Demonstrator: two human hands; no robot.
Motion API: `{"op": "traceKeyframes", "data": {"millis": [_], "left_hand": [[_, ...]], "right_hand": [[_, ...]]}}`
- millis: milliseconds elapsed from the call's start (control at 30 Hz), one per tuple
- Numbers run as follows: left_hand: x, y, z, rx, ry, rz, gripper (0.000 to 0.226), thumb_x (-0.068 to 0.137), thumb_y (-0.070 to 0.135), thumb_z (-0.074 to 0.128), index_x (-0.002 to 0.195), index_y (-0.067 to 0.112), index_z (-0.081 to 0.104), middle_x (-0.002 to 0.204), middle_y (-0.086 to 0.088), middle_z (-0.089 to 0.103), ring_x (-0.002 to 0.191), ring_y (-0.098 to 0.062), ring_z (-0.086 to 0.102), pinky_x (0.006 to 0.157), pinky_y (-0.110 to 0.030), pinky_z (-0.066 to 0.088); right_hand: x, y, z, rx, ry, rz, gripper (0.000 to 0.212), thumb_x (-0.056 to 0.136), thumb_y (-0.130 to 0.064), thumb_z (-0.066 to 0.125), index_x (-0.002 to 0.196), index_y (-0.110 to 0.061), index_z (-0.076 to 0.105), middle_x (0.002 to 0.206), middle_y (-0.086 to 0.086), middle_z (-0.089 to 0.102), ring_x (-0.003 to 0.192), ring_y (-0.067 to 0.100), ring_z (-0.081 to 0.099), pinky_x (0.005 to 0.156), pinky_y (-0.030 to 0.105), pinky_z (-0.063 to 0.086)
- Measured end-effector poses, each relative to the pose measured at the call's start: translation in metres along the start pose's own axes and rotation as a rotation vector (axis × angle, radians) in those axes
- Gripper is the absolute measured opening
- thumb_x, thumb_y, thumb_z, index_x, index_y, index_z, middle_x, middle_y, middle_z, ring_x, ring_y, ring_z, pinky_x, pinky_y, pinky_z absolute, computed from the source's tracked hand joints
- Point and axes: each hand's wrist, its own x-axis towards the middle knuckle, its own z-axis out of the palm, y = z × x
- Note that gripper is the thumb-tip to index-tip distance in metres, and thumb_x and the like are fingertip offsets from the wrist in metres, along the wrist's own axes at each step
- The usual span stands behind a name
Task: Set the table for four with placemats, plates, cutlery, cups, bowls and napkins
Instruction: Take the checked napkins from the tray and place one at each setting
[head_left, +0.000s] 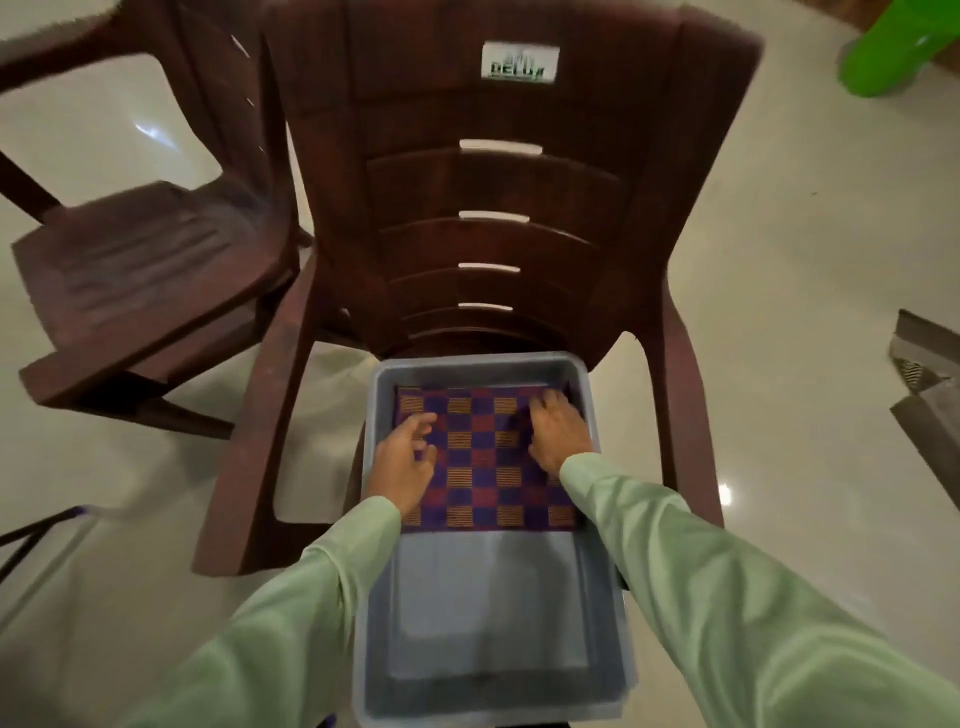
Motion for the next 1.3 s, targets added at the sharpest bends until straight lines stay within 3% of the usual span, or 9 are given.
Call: {"op": "traceKeyframes", "data": {"millis": [167,400,567,667,833,933,1067,1167,1300], "left_hand": [[0.025,-0.027,0.016,-0.044,-0.026,0.044,0.041,0.096,0.005,0.053,0.134,0.023,0.055,0.126,0.009,0.059,0.107,-0.009,0.059,0.094,-0.030,0.052],[0.029,-0.040,0.010,-0.094,-0.040,0.054,0.041,0.096,0.006,0.053,0.132,0.024,0.055,0.128,0.010,0.059,0.107,-0.005,0.059,0.095,-0.032,0.053],[0.020,-0.032,-0.006,-0.115,-0.041,0.055,0.038,0.097,0.005,0.052,0.127,0.027,0.057,0.120,0.002,0.062,0.103,-0.011,0.061,0.090,-0.038,0.057],[0.004,-0.017,-0.022,-0.100,-0.049,0.069,0.037,0.097,0.007,0.053,0.126,0.030,0.056,0.119,-0.001,0.062,0.102,-0.014,0.062,0.086,-0.042,0.059],[-0.038,0.024,-0.054,0.023,0.013,0.188,0.056,0.087,0.001,0.064,0.135,0.026,0.052,0.130,0.006,0.056,0.116,-0.008,0.053,0.103,-0.035,0.047],[-0.071,0.064,-0.078,0.147,0.063,0.318,0.082,0.077,0.002,0.074,0.146,0.026,0.038,0.146,0.003,0.044,0.134,-0.012,0.039,0.113,-0.026,0.031],[-0.103,0.116,-0.110,0.350,0.137,0.438,0.105,0.072,0.017,0.084,0.154,0.034,0.020,0.161,0.002,0.022,0.150,-0.023,0.012,0.122,-0.043,0.016],[-0.117,0.145,-0.130,0.436,0.168,0.472,0.082,0.078,0.030,0.080,0.147,0.037,0.037,0.157,0.005,0.032,0.149,-0.022,0.017,0.121,-0.046,0.008],[-0.141,0.156,-0.147,0.224,0.248,0.515,0.027,0.085,0.024,0.073,0.104,0.042,0.066,0.120,0.017,0.065,0.119,-0.012,0.056,0.118,-0.052,0.017]], "right_hand": [[0.046,0.012,0.023,-0.308,0.004,0.006,0.095,0.081,-0.039,0.072,0.151,0.001,0.021,0.150,0.023,0.033,0.140,0.040,0.029,0.119,0.048,0.020],[0.048,0.012,0.022,-0.400,0.161,-0.057,0.051,0.076,-0.023,0.074,0.123,-0.010,0.059,0.125,0.014,0.056,0.117,0.034,0.049,0.105,0.045,0.032],[0.031,0.002,0.007,-0.186,0.224,-0.025,0.042,0.077,-0.009,0.068,0.118,-0.007,0.062,0.123,0.016,0.057,0.115,0.036,0.049,0.099,0.046,0.041],[0.002,-0.008,-0.018,0.088,0.229,-0.063,0.040,0.080,-0.002,0.063,0.117,-0.012,0.052,0.117,0.012,0.059,0.104,0.035,0.059,0.080,0.045,0.051],[-0.076,-0.029,-0.087,0.321,0.288,-0.196,0.035,0.081,0.005,0.052,0.105,-0.021,0.052,0.096,0.000,0.070,0.094,0.021,0.068,0.065,0.028,0.042],[-0.133,-0.044,-0.140,0.362,0.288,-0.315,0.037,0.081,0.005,0.052,0.098,-0.028,0.052,0.082,-0.013,0.061,0.086,0.017,0.067,0.062,0.028,0.040],[-0.196,-0.050,-0.214,0.490,0.311,-0.485,0.026,0.089,-0.002,0.055,0.094,-0.028,0.056,0.086,-0.014,0.065,0.083,0.010,0.063,0.076,0.035,0.051],[-0.243,-0.051,-0.268,0.642,0.323,-0.554,0.027,0.090,0.006,0.056,0.091,-0.021,0.061,0.085,-0.012,0.065,0.084,0.005,0.061,0.081,0.027,0.049],[-0.290,-0.042,-0.321,0.897,0.332,-0.565,0.019,0.092,0.008,0.057,0.092,-0.010,0.062,0.082,-0.008,0.068,0.079,0.007,0.062,0.074,0.021,0.050]]}}
